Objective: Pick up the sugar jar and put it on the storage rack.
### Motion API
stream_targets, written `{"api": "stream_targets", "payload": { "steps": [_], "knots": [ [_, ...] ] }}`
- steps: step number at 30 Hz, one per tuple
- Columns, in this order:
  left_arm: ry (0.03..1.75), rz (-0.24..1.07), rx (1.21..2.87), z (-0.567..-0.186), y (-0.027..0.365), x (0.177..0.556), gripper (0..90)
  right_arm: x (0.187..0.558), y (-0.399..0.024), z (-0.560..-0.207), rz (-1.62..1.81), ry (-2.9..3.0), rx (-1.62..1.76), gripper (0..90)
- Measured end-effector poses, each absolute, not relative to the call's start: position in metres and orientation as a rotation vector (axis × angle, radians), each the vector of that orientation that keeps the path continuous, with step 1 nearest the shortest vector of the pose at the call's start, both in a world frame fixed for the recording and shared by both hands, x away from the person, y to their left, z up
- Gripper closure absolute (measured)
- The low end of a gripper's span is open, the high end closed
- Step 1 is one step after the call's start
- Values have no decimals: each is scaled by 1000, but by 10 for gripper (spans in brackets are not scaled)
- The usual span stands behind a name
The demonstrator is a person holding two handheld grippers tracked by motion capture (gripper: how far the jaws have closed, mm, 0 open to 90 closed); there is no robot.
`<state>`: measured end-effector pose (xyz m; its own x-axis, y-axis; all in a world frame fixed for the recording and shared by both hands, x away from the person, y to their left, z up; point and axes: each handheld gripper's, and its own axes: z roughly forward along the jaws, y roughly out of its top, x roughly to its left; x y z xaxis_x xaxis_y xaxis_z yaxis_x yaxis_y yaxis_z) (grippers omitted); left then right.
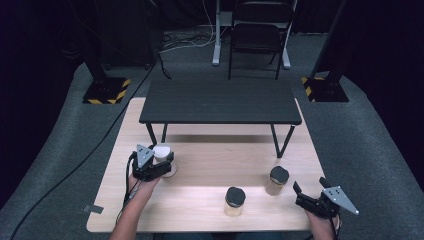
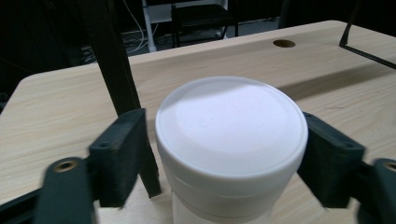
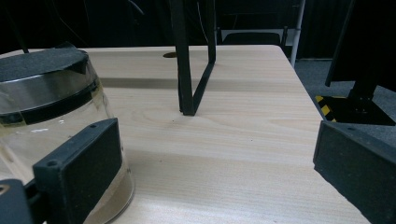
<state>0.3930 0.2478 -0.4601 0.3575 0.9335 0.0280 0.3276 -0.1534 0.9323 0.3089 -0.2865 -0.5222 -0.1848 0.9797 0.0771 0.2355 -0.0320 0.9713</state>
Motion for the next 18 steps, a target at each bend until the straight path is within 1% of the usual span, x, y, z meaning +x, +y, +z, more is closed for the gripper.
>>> {"api": "stream_targets", "payload": {
  "steps": [1, 2, 3, 18],
  "knots": [
    [1128, 810, 1686, -460, 248, 393, 269, 309, -286, -522, 1273, 1502, 1331, 8],
    [1120, 810, 1688, -460, 247, 393, 314, 309, -286, -522, 1270, 1502, 1337, 7],
    [1120, 817, 1697, -459, 245, 393, 324, 309, -287, -522, 1270, 1501, 1337, 8],
    [1124, 798, 1713, -457, 246, 393, 330, 309, -287, -522, 1273, 1498, 1334, 7]
  ]
}}
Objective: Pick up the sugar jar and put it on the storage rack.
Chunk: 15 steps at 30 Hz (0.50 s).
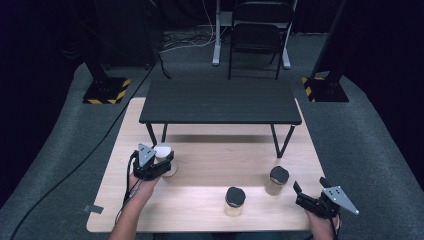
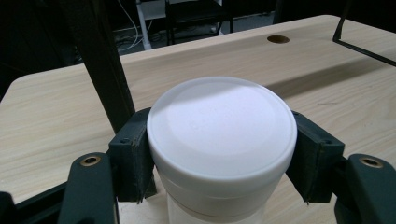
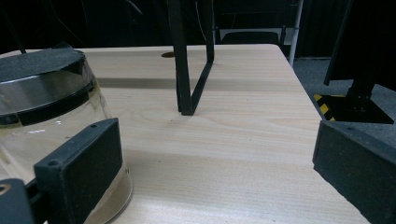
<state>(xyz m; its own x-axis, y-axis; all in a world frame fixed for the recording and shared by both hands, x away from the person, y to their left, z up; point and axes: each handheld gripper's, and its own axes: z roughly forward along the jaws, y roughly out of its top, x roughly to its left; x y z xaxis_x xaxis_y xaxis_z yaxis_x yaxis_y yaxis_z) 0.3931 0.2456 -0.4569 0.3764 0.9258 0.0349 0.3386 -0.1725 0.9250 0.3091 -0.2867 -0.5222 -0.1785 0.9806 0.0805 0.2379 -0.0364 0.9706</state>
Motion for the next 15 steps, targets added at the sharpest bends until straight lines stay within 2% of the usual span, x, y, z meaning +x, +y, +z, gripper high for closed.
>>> {"api": "stream_targets", "payload": {
  "steps": [15],
  "knots": [
    [1128, 800, 1739, -454, 245, 391, 331, 309, -287, -522, 1281, 1498, 1341, 5]
  ]
}}
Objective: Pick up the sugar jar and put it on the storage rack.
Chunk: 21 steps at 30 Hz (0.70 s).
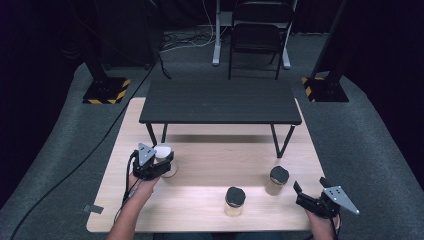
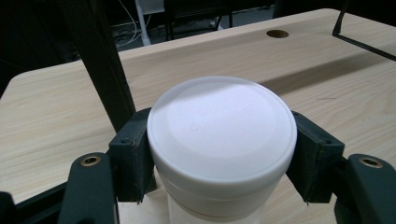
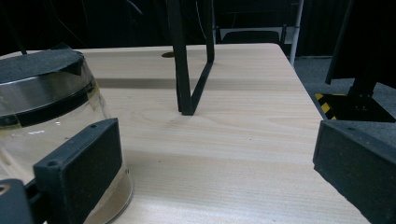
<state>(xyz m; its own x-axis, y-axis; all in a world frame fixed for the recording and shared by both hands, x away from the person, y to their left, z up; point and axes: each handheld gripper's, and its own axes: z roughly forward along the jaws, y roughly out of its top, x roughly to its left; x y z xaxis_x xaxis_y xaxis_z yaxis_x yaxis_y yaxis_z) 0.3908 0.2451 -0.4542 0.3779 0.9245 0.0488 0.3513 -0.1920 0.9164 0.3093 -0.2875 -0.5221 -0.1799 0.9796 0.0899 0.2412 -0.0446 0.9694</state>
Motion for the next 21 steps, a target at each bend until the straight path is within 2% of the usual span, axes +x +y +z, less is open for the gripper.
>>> {"api": "stream_targets", "payload": {
  "steps": [21],
  "knots": [
    [1047, 793, 1732, -430, 244, 385, 331, 310, -288, -522, 1281, 1497, 1347, 4]
  ]
}}
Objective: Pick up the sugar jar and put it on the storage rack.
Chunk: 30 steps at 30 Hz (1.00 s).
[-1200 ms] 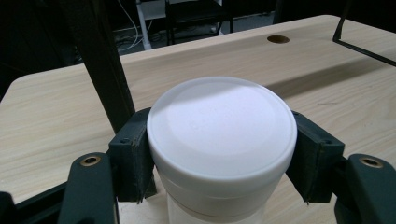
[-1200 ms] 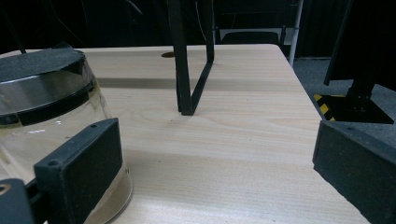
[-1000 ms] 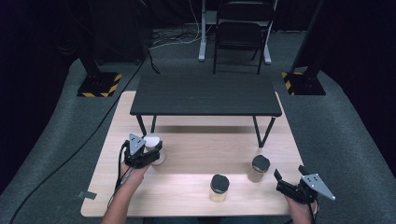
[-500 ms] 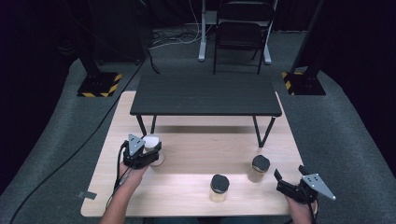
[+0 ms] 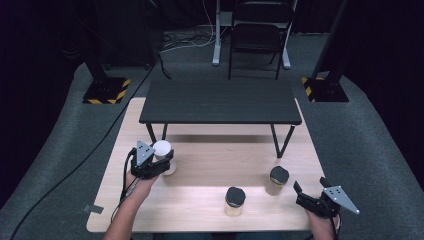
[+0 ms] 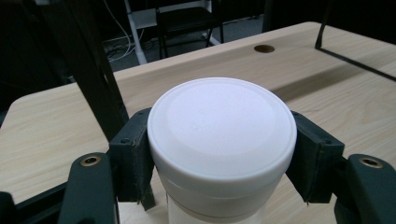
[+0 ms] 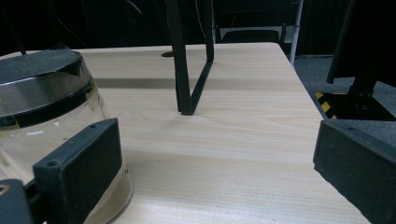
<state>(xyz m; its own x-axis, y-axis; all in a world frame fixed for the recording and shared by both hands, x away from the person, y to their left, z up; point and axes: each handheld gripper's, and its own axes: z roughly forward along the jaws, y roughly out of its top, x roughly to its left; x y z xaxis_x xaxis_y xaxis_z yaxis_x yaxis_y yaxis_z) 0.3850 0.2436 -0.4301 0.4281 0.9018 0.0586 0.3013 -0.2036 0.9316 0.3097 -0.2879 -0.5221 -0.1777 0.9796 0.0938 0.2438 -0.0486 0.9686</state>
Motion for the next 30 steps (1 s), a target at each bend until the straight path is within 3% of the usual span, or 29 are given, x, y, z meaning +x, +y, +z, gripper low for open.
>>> {"api": "stream_targets", "payload": {
  "steps": [30],
  "knots": [
    [931, 743, 1725, -386, 213, 383, 332, 310, -289, -522, 1298, 1504, 1344, 1]
  ]
}}
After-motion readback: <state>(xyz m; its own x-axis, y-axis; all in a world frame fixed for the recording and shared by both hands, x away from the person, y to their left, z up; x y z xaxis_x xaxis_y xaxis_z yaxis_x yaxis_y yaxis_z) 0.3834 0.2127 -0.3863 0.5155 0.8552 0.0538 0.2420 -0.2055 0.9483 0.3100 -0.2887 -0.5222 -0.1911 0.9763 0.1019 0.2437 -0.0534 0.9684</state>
